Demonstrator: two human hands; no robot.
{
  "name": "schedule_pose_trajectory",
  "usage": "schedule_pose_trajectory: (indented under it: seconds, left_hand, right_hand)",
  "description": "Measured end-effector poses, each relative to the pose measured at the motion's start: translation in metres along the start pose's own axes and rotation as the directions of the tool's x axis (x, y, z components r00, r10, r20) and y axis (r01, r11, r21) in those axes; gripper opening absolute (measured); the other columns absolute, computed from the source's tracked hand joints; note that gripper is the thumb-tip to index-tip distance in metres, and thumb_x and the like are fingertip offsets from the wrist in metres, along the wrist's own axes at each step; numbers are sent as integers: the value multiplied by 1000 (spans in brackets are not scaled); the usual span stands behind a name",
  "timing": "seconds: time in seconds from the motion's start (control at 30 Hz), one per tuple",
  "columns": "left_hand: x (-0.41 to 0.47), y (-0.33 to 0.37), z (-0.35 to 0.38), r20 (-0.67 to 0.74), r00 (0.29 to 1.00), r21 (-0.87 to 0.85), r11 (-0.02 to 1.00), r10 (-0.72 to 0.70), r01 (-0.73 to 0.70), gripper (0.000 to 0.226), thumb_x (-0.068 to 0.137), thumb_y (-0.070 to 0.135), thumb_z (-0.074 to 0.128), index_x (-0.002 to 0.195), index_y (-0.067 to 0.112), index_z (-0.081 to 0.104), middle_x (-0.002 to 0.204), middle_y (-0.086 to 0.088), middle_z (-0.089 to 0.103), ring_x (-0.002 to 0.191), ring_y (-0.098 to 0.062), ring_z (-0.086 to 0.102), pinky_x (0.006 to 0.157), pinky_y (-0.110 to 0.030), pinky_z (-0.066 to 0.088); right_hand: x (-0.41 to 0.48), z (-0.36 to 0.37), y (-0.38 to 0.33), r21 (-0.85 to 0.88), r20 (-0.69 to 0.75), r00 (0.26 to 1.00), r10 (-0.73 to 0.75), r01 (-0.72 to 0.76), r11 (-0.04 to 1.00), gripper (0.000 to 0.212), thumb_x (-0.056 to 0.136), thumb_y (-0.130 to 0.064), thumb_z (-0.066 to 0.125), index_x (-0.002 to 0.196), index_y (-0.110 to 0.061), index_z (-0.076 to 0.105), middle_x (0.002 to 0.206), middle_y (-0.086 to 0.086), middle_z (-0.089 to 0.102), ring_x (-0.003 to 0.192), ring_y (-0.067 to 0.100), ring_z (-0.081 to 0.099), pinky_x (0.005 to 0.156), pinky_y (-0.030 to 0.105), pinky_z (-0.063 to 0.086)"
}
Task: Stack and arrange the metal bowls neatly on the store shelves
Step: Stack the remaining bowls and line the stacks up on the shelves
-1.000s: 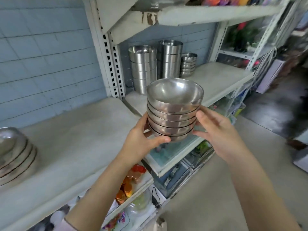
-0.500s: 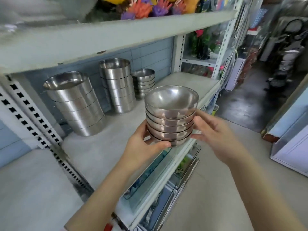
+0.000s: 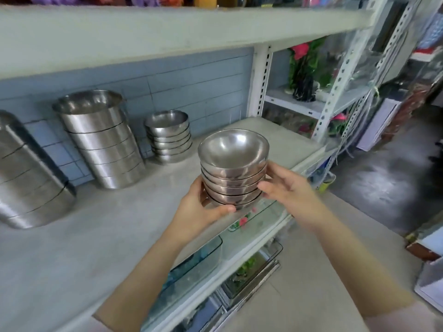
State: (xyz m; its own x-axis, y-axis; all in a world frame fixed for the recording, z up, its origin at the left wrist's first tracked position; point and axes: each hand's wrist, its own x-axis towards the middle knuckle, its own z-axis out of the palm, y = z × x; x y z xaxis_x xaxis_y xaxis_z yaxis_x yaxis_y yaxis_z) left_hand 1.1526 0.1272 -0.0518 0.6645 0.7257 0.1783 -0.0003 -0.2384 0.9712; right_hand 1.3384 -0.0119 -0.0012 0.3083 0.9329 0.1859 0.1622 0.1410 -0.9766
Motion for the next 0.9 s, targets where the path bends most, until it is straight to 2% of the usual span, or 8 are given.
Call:
schedule_pose_trajectory:
  seconds: [0.13, 0.2, 0.33, 0.47, 0.67, 0.77, 0.83, 0.9]
  left_hand:
    - [25, -17, 8, -47, 996, 2, 997, -81, 81, 87, 57, 46, 93, 128, 38, 45, 128, 16, 62, 121, -6, 57, 102, -29, 47]
    - [39, -25, 8, -69, 989, 11, 992, -128, 129, 92, 55, 49, 93, 132, 35, 42, 128, 16, 61, 122, -4, 56, 104, -31, 47]
    - [70, -35, 6, -93, 981, 48, 983, -170, 174, 107, 56, 48, 92, 141, 19, 34, 135, 8, 58, 126, -7, 54, 108, -42, 43]
    - [95, -41, 4, -119, 983, 172, 972, -142, 161, 105, 54, 59, 88, 139, 24, 36, 128, 27, 57, 124, 5, 51, 107, -31, 43]
    - [129, -39, 7, -172, 980, 338, 929, -98, 152, 102, 57, 63, 81, 138, 18, 40, 138, 5, 53, 135, -15, 44, 111, -44, 36]
    - [143, -42, 8, -241, 960, 398, 888, -141, 230, 105, 55, 69, 76, 140, 22, 36, 132, 17, 50, 134, -11, 37, 109, -34, 34]
    - [152, -43, 12, -321, 934, 400, 871, -158, 285, 100, 58, 64, 80, 139, 27, 35, 114, 33, 43, 122, -4, 34, 99, -26, 29]
    - [162, -43, 17, -390, 910, 395, 867, -139, 302, 94, 62, 56, 84, 138, 27, 38, 119, 25, 46, 124, -8, 37, 99, -27, 31]
  right_hand:
    - [46, -23, 25, -33, 113, 993, 36, -33, 999, 69, 84, -25, 75, 146, -20, 45, 142, -8, 55, 132, 13, 51, 113, 45, 37]
    - [67, -31, 38, -16, 153, 987, 52, -50, 999, 71, 82, -27, 75, 145, -20, 45, 142, -9, 56, 132, 12, 51, 112, 40, 40]
    - [107, -40, 57, 62, 208, 977, 51, -66, 996, 64, 84, -14, 73, 143, -15, 48, 139, -8, 58, 128, 10, 54, 97, 16, 45]
    - [139, -50, 70, 82, 242, 970, 33, -55, 995, 65, 84, -11, 71, 143, -7, 46, 141, -2, 57, 128, 12, 54, 99, 19, 44]
    - [176, -64, 85, 86, 256, 966, 42, -66, 994, 66, 80, -16, 72, 142, -14, 47, 138, -8, 59, 126, 8, 55, 107, 26, 42]
    - [198, -71, 87, 76, 302, 953, 38, -64, 995, 70, 79, -15, 73, 143, -19, 45, 141, -10, 56, 124, 9, 57, 101, 24, 46]
    - [213, -74, 89, 91, 325, 945, 39, -72, 993, 67, 79, -17, 74, 140, -26, 48, 141, -14, 55, 124, 9, 57, 95, 20, 48]
    - [227, -77, 92, 99, 339, 940, 33, -70, 993, 64, 80, -15, 74, 138, -29, 49, 140, -16, 56, 123, 8, 58, 91, 19, 49]
